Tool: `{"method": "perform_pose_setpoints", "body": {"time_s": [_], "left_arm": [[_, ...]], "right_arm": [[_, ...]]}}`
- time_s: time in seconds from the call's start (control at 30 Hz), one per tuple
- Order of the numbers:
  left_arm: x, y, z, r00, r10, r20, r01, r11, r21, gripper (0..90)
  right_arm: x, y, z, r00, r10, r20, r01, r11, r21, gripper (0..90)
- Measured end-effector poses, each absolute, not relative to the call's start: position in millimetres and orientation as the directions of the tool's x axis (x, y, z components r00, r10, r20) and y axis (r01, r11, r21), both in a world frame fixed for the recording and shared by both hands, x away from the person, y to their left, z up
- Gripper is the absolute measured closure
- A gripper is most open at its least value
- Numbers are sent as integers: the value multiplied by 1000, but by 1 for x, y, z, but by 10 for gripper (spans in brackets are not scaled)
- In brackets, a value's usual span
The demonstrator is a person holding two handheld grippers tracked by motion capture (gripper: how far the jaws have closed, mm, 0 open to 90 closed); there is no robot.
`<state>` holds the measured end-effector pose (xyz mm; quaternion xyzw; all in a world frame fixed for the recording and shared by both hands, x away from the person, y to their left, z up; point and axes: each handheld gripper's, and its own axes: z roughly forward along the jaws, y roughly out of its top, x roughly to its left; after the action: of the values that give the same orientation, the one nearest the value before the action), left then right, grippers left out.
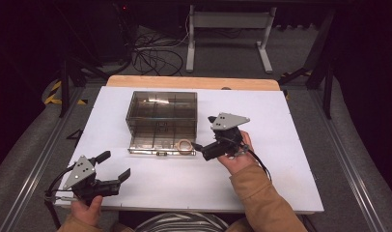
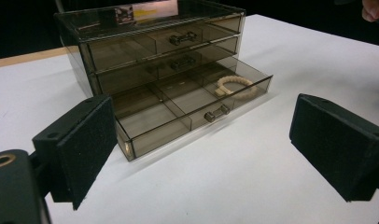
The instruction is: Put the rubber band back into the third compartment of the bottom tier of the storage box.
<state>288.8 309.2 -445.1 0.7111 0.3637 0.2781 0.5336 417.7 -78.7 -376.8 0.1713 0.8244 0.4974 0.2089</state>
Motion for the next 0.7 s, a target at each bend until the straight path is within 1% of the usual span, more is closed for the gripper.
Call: {"method": "perform_pose_setpoints", "body": {"time_s": [0.2,0.5,0.7], "left_arm": [[289,310,-445,579,815,8,222,-167,961,82],[289,310,-445,576,818,8,221,-165,961,81],[288,310,-445,574,819,9,217,-162,963,80]], "right_arm": [[410,-100,-377,-842,515,-162,80,415,906,0],[403,-130,-384,-812,565,-148,114,403,908,0],[398,-149,-391,-797,586,-148,115,387,915,0]]}}
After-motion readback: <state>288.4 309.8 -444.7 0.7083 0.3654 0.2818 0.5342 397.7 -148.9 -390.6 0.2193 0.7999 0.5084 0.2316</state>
